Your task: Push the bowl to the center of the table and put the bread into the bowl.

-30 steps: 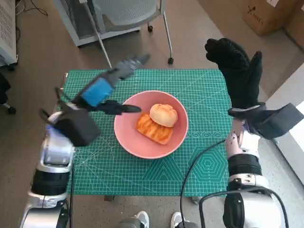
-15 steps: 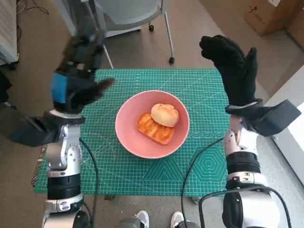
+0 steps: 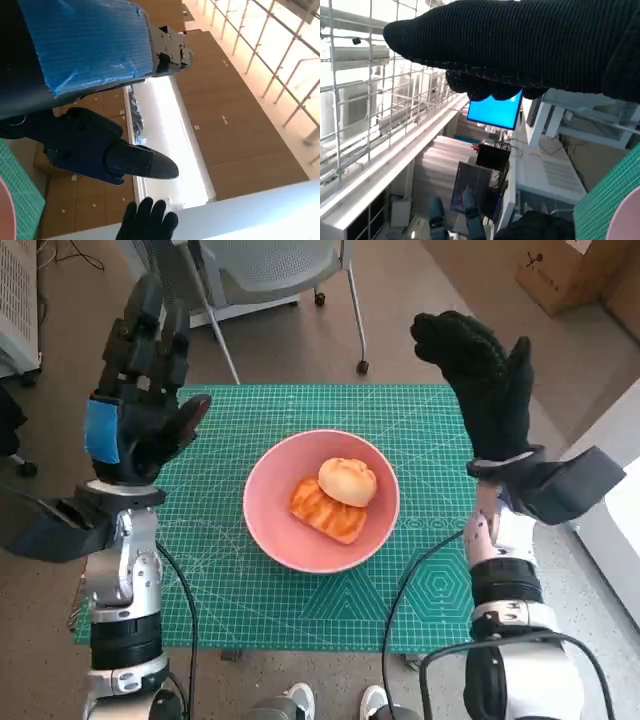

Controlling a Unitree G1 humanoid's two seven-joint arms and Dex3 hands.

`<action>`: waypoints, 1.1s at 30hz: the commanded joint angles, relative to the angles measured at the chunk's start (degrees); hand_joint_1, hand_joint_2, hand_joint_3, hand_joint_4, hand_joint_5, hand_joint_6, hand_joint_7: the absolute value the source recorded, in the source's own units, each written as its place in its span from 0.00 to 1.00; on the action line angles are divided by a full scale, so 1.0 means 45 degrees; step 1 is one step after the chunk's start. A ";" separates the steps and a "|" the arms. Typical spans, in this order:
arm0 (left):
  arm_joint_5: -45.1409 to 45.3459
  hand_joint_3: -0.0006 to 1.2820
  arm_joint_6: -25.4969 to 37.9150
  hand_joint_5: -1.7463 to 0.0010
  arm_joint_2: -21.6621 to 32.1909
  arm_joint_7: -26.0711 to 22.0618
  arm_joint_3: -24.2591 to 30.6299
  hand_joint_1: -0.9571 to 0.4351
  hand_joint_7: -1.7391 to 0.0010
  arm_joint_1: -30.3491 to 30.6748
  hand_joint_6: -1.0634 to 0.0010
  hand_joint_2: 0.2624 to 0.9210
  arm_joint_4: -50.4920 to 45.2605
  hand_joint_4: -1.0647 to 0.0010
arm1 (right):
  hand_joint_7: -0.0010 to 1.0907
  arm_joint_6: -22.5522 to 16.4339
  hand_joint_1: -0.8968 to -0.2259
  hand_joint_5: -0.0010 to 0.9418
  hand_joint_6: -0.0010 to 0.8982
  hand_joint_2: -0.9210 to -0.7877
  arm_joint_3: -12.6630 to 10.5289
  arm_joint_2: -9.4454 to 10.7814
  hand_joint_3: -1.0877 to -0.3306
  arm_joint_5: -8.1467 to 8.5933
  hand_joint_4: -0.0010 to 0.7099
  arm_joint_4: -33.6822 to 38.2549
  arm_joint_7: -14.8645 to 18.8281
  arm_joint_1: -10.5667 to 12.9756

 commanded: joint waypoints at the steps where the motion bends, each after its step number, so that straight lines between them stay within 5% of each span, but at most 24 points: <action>1: 0.0096 0.13 0.0239 0.98 0.0073 0.0139 -0.0219 0.21 0.96 0.0265 0.78 1.00 -0.0601 0.88 | 0.00 0.0237 0.28 0.00 0.37 0.00 0.0051 0.0054 0.56 -0.0039 0.25 -0.0112 -0.0039 0.0161; 12: 0.0172 0.14 0.0448 0.99 0.0105 0.0206 -0.0457 0.22 0.96 0.0301 0.80 1.00 -0.0883 0.88 | 0.00 0.0365 0.29 0.01 0.38 0.00 0.0045 0.0014 0.58 0.0024 0.26 -0.0528 -0.0027 0.0299; 33: -0.0120 0.14 0.0606 0.99 0.0091 0.0044 -0.0591 0.24 0.95 0.0423 0.81 1.00 -0.0974 0.89 | 0.00 -0.0011 0.33 0.00 0.36 0.00 0.0369 -0.0247 0.56 -0.0413 0.27 -0.1081 -0.0491 0.0574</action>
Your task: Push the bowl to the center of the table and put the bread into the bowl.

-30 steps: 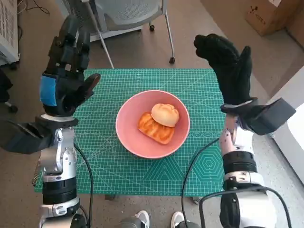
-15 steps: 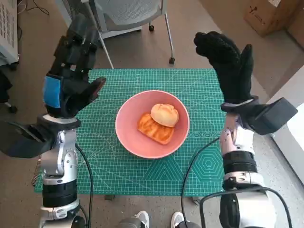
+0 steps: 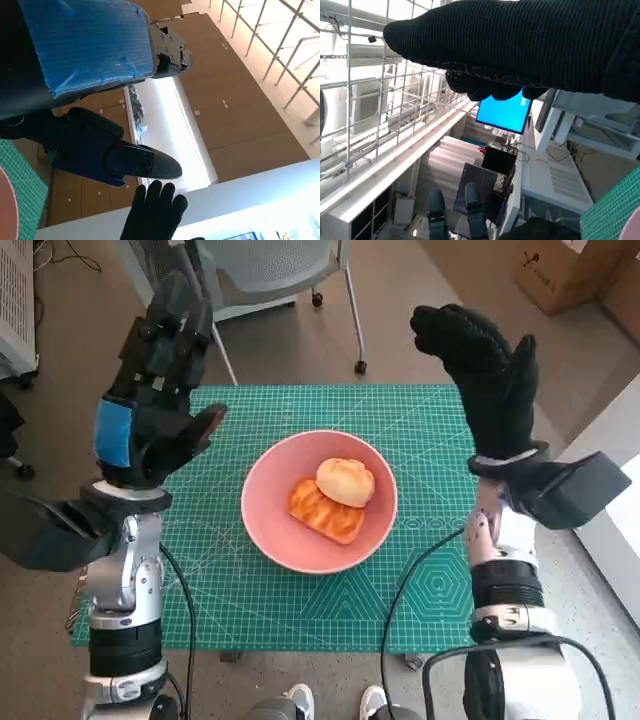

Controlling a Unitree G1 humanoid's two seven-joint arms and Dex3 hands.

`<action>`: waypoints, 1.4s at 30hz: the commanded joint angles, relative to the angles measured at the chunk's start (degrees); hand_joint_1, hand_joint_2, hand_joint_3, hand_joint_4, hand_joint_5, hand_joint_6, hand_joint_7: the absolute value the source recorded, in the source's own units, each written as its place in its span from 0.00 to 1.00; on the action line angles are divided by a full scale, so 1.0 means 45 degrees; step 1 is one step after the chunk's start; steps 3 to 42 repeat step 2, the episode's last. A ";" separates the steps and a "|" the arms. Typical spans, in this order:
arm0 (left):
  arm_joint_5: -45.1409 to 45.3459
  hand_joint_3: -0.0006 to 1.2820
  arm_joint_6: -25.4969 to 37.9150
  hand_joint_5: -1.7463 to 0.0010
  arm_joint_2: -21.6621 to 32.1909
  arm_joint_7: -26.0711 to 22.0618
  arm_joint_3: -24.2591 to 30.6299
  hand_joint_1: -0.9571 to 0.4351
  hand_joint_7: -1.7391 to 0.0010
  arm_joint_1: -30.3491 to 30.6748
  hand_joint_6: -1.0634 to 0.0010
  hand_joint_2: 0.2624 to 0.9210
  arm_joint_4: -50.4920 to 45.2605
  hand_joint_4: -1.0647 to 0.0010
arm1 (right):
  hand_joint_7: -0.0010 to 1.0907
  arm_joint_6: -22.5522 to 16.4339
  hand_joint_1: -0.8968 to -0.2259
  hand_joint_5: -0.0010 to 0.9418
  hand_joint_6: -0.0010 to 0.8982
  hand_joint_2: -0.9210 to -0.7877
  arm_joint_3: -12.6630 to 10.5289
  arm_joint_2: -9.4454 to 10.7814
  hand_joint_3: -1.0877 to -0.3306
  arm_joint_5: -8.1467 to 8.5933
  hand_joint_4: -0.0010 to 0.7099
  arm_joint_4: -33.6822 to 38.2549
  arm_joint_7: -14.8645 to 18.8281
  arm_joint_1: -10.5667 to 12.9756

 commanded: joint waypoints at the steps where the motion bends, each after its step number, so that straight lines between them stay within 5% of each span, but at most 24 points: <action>1: -0.0157 0.14 0.0075 0.99 -0.0012 -0.0062 -0.0042 0.25 0.94 0.0133 0.81 1.00 -0.0206 0.89 | 0.00 0.0015 0.32 0.00 0.36 0.00 0.0092 -0.0175 0.56 -0.0254 0.27 0.0016 -0.0162 0.0275; 42: -0.0181 0.13 0.0112 1.00 -0.0023 -0.0061 -0.0058 0.25 0.94 0.0138 0.81 1.00 -0.0245 0.89 | 0.00 0.0018 0.32 0.00 0.36 0.00 0.0097 -0.0180 0.56 -0.0270 0.27 0.0018 -0.0175 0.0271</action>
